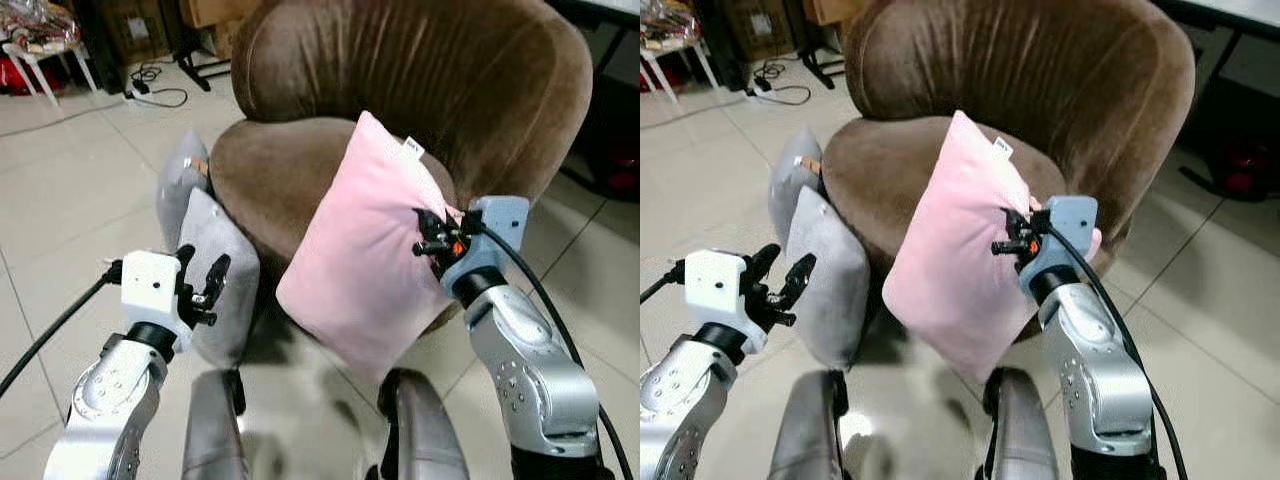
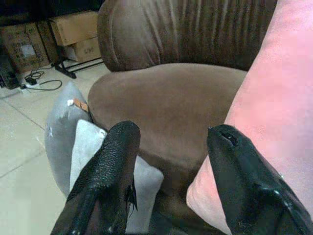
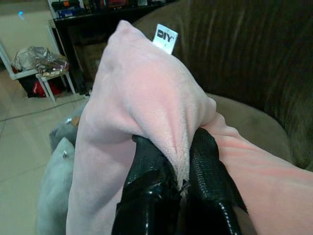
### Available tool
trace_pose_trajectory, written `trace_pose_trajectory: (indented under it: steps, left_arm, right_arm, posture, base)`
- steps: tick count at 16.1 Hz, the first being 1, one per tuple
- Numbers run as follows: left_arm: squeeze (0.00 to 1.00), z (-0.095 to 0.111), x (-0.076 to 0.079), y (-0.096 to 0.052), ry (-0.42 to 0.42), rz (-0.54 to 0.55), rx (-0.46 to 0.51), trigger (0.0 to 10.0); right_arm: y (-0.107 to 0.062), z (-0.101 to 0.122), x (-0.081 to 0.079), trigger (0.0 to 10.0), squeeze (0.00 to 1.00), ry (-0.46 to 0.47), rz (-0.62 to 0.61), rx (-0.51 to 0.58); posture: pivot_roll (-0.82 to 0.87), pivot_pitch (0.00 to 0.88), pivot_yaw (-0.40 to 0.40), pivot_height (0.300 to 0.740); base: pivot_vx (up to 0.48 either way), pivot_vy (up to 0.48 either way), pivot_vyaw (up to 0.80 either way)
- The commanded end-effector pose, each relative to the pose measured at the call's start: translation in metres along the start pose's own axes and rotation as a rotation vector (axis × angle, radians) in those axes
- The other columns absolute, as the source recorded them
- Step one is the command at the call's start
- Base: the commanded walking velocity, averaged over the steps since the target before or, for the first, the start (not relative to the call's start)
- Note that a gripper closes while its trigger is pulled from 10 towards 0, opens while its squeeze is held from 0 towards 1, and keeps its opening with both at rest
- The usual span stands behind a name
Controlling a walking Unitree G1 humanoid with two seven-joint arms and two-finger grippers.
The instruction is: Move the pillow to the sofa from floor
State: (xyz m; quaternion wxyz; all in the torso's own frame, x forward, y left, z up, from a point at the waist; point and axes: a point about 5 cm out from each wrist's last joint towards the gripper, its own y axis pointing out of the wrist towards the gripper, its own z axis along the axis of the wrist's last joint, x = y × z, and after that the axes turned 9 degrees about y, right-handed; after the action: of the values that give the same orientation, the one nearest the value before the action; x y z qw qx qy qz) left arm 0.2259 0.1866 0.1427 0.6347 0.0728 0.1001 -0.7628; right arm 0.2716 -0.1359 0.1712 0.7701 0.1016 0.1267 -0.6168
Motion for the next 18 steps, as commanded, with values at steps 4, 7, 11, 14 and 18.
trace_pose_trajectory:
  steps: [4, 7, 11, 14, 18]
  left_arm:
    - [0.0, 0.002, -0.001, 0.0, 0.016, 0.009, 0.001, 10.0]
    - [0.0, 0.002, -0.001, 0.0, 0.016, 0.009, 0.001, 10.0]
    - [0.0, 0.002, -0.001, 0.0, 0.016, 0.009, 0.001, 10.0]
    - [0.0, 0.002, -0.001, 0.0, 0.016, 0.009, 0.001, 10.0]
    - [0.0, 0.007, 0.0, 0.028, 0.063, 0.012, 0.051, 10.0]
  right_arm:
    - [-0.001, 0.012, -0.003, 10.0, 0.0, -0.002, 0.016, 0.052]
    - [-0.001, 0.012, -0.003, 10.0, 0.0, -0.002, 0.016, 0.052]
    - [-0.001, 0.012, -0.003, 10.0, 0.0, -0.002, 0.016, 0.052]
    - [-0.001, 0.012, -0.003, 10.0, 0.0, -0.002, 0.016, 0.052]
    - [-0.001, 0.016, 0.018, 10.0, 0.0, 0.03, -0.122, 0.102]
  posture:
    - [-0.01, 0.0, -0.044, 0.562]
    - [-0.01, 0.0, -0.044, 0.562]
    - [-0.01, 0.0, -0.044, 0.562]
    - [-0.01, 0.0, -0.044, 0.562]
    - [-0.07, 0.0, 0.019, 0.592]
  base:
    - [0.0, 0.0, 0.0]
    - [0.0, 0.0, 0.0]
    - [0.0, 0.0, 0.0]
    - [0.0, 0.0, 0.0]
    - [0.0, 0.0, 0.0]
